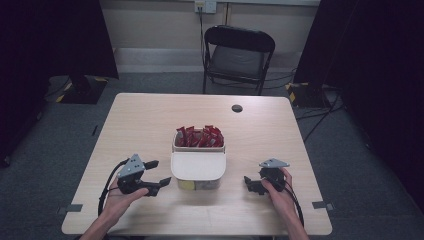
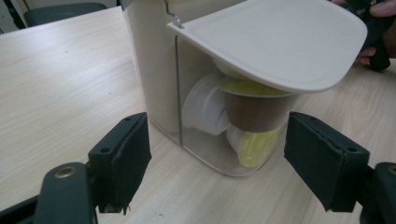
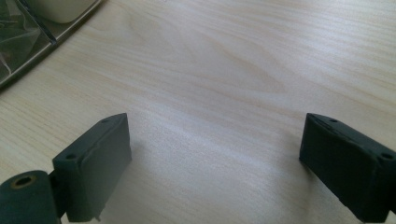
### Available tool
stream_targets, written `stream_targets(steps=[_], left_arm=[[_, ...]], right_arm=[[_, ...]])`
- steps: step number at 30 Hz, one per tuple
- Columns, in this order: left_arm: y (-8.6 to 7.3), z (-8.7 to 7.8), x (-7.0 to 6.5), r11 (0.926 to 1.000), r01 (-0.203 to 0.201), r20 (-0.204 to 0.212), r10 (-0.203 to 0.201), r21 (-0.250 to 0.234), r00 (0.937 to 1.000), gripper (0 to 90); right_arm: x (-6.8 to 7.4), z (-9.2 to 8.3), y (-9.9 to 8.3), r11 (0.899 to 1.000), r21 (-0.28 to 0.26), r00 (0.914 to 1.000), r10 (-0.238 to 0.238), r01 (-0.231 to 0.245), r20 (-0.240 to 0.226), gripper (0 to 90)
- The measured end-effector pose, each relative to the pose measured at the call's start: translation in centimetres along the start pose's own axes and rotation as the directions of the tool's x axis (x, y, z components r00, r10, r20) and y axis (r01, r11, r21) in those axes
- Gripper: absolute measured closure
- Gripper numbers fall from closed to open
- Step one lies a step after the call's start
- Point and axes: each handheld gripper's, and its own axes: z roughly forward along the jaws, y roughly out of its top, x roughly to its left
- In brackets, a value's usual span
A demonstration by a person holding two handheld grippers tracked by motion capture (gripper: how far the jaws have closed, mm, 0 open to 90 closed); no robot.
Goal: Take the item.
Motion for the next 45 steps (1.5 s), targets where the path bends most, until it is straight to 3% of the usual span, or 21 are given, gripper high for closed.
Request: stream_targets(steps=[5,11,13,26,41,45], left_arm=[[0.3,0.3,-0.4,0.9998,-0.018,0.013,0.019,-0.007,0.9997,22.5],[0.4,0.5,-0.6,0.9995,-0.009,0.016,0.009,-0.032,0.9998,23.4],[0.4,0.5,-0.7,0.9991,-0.025,0.019,0.026,-0.034,0.9995,22.9],[0.4,0.9,-0.9,0.9994,-0.014,0.047,0.015,-0.033,0.9988,22.3],[0.5,1.2,-1.0,0.9992,-0.019,0.03,0.02,-0.037,0.9994,23.0],[0.5,1.1,-1.1,0.9985,-0.001,0.034,0.003,-0.054,0.9994,24.0]], right_arm=[[0.0,0.0,0.0,1.0,0.0,1.0,-0.001,0.001,-0.001,8.4],[0.0,0.0,0.0,1.0,0.0,1.0,-0.001,0.001,-0.001,8.4],[0.0,0.0,0.0,1.0,0.0,1.0,0.0,0.0,0.0,8.4],[0.0,0.0,0.0,1.0,0.0,1.0,0.0,0.0,0.0,8.4],[0.0,0.0,0.0,1.0,0.0,1.0,-0.001,0.001,0.0,8.3],[0.0,0.0,0.0,1.0,0.0,1.0,-0.001,0.001,-0.001,8.4]])
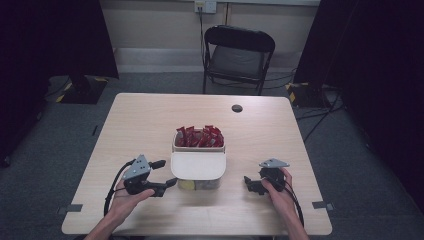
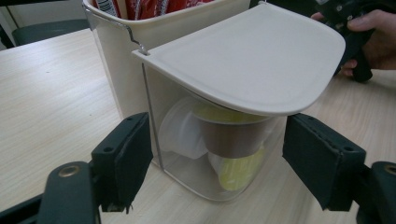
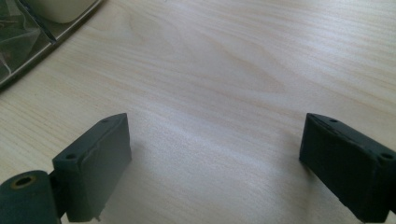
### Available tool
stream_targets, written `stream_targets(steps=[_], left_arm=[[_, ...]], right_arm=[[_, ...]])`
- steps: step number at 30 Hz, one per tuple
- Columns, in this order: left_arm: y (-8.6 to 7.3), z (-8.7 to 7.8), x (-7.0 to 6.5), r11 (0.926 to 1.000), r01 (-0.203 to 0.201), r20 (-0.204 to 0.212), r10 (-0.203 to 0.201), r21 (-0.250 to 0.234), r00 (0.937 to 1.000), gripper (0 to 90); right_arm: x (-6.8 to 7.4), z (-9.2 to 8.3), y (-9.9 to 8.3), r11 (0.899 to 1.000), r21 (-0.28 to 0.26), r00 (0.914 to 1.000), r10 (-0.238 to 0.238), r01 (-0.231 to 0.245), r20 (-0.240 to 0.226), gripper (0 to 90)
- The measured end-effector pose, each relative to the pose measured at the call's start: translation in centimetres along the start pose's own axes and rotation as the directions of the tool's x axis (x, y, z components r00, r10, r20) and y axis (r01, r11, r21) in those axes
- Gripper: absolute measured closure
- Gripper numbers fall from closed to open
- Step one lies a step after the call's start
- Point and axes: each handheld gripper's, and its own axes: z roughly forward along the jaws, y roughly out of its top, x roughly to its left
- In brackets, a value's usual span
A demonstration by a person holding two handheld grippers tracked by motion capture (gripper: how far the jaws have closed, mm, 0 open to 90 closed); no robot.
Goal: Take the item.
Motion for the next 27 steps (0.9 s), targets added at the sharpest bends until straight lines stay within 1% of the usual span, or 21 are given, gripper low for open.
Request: stream_targets(steps=[1,4,9,13,15,17,19,20,22,27], left_arm=[[0.05,-0.04,-0.01,1.0,0.008,-0.001,-0.008,-0.001,1.0,23.9],[0.11,-0.02,-0.04,1.0,-0.003,-0.005,0.003,-0.002,1.0,24.0],[0.21,-0.08,-0.07,0.9999,-0.009,-0.007,0.009,-0.006,0.9999,24.0],[0.24,0.08,-0.12,0.9999,-0.004,-0.013,0.004,-0.01,0.9999,24.0],[0.34,0.09,-0.06,0.9998,-0.02,-0.016,0.02,-0.006,0.9997,24.0],[0.42,0.09,-0.09,0.9999,-0.009,-0.014,0.009,-0.012,0.9999,24.1],[0.53,0.06,-0.13,0.9997,0.013,-0.008,-0.013,-0.022,0.9999,24.4],[0.59,0.03,-0.15,0.9996,0.011,-0.009,-0.011,-0.026,0.9999,24.4],[0.75,-0.09,-0.23,0.9997,-0.006,-0.014,0.005,-0.023,0.9999,24.5],[0.89,-0.12,-0.3,0.9994,0.0,-0.015,-0.001,-0.033,0.9999,25.1]], right_arm=[[0.0,0.01,0.0,1.0,0.0,1.0,0.001,-0.001,0.001,8.3],[0.01,0.01,0.0,1.0,0.0,1.0,0.001,-0.001,0.001,8.3],[0.0,0.0,0.0,1.0,0.0,1.0,0.0,0.0,0.0,8.4],[0.01,0.01,0.0,1.0,0.0,1.0,0.001,-0.001,0.001,8.4],[0.01,0.01,0.0,1.0,0.0,1.0,0.001,-0.001,0.001,8.4],[0.01,0.01,0.0,1.0,0.0,1.0,0.001,-0.001,0.001,8.4],[0.0,0.0,0.0,1.0,0.0,1.0,0.0,0.0,0.0,8.4],[0.01,0.0,0.0,1.0,0.0,1.0,0.001,-0.001,0.001,8.4],[0.0,0.0,0.0,1.0,0.0,1.0,0.0,0.0,0.0,8.4],[0.0,0.0,0.0,1.0,0.0,1.0,0.0,0.0,0.0,8.3]])
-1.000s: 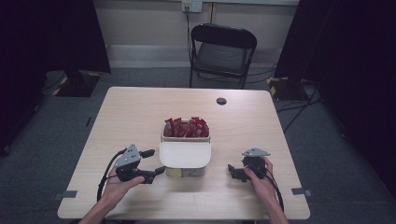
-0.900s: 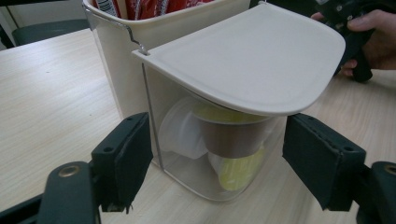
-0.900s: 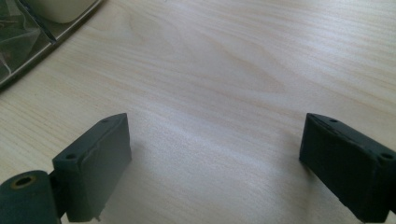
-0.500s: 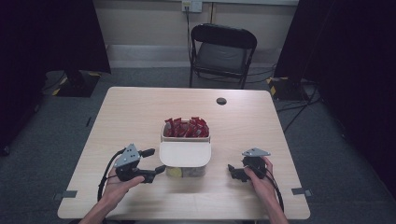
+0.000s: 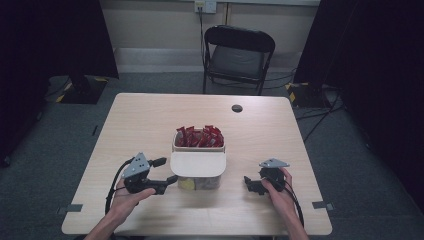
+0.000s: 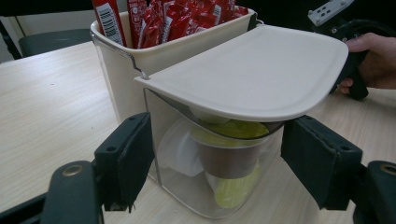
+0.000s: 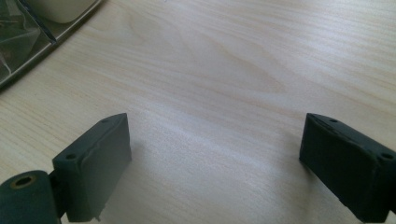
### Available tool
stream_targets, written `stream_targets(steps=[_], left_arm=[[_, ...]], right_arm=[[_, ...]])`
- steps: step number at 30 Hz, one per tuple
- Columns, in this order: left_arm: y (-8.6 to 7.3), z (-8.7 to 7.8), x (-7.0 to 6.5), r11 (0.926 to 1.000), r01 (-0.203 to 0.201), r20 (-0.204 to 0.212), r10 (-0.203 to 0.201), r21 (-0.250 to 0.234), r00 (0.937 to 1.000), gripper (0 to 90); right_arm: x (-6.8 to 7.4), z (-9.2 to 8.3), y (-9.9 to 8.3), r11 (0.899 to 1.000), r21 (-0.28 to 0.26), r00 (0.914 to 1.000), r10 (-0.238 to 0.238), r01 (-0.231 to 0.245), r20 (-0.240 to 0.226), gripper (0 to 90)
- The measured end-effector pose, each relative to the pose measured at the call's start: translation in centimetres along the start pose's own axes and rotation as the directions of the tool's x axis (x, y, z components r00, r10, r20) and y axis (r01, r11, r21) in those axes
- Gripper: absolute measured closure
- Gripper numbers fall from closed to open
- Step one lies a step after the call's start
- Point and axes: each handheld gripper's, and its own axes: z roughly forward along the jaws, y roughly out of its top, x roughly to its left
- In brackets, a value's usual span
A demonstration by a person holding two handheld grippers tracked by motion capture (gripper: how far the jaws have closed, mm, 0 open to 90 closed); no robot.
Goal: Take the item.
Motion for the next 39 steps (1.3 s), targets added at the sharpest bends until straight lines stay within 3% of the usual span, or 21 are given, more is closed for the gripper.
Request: stream_targets(steps=[6,14,17,34,37,39], left_arm=[[0.1,0.1,-0.1,0.9999,0.013,-0.008,-0.013,-0.003,0.9999,25.4],[0.9,-0.1,0.0,0.9997,-0.025,0.0,0.025,-0.004,0.9997,28.1],[1.0,0.0,0.0,0.9999,-0.009,0.011,0.009,-0.01,0.9999,28.1],[1.3,0.2,-0.3,0.9993,-0.038,0.019,0.038,-0.006,0.9991,27.9],[1.3,0.3,-0.3,0.9996,-0.023,0.025,0.024,-0.013,0.9994,27.0],[1.4,0.3,-0.3,0.9992,-0.038,0.025,0.039,-0.005,0.9989,26.7]], right_arm=[[0.0,0.0,0.0,1.0,0.0,1.0,0.0,0.0,0.0,8.3],[0.0,0.0,0.0,1.0,0.0,1.0,0.0,0.0,0.0,8.3],[0.0,0.0,0.0,1.0,0.0,1.0,0.001,-0.001,0.001,8.3],[0.0,0.0,0.0,1.0,0.0,1.0,0.0,0.0,0.0,8.1],[0.0,0.0,0.0,1.0,0.0,1.0,0.0,0.0,0.0,8.1],[0.0,0.0,0.0,1.0,0.0,1.0,0.0,0.0,0.0,8.1]])
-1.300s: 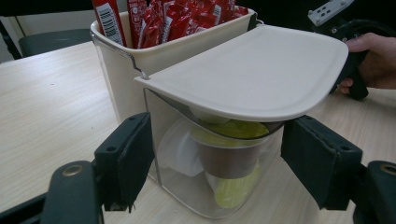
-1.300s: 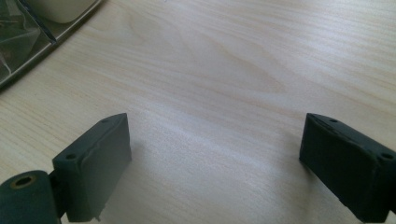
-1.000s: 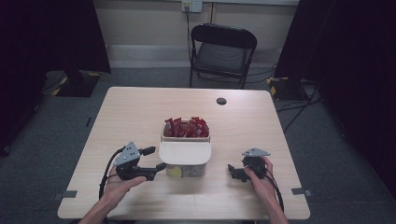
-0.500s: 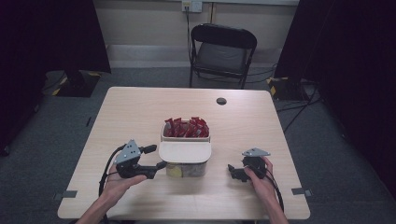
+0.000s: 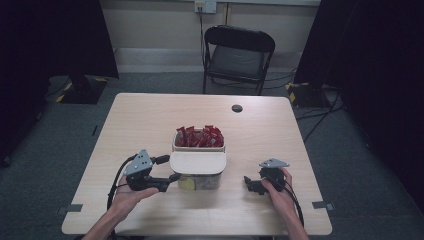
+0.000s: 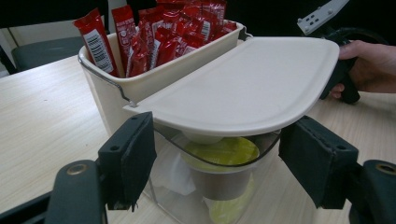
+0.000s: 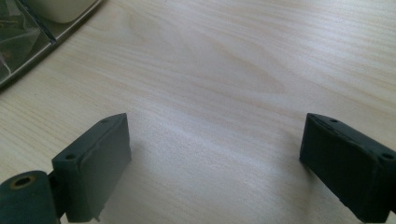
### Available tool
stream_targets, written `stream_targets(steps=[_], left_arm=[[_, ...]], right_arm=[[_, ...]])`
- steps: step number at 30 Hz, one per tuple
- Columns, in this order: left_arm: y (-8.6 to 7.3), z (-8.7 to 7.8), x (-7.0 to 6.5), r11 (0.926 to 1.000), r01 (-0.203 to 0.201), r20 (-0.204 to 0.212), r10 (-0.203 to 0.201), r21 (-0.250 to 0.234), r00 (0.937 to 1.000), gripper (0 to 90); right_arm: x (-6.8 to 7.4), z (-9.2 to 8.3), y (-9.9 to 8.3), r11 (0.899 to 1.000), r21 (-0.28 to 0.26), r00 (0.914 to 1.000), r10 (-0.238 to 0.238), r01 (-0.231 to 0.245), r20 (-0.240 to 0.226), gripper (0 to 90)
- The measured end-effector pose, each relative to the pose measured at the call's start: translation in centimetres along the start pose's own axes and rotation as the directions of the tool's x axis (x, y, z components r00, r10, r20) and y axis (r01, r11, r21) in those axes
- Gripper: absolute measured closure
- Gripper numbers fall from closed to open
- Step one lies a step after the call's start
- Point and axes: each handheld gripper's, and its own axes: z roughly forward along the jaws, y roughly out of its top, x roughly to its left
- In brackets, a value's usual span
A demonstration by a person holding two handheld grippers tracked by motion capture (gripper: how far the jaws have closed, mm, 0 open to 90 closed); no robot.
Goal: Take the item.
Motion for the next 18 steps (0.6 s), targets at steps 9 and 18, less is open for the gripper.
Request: stream_targets(steps=[9,18], left_arm=[[0.3,0.0,-0.26,0.9999,-0.01,-0.003,0.01,-0.011,0.9999,25.6],[0.42,-0.05,-0.12,0.9999,-0.004,0.003,0.004,-0.011,1.0,27.0]], right_arm=[[0.0,0.0,0.0,1.0,0.0,1.0,0.0,0.0,0.0,8.1],[0.0,0.0,0.0,1.0,0.0,1.0,0.0,0.0,0.0,8.1]])
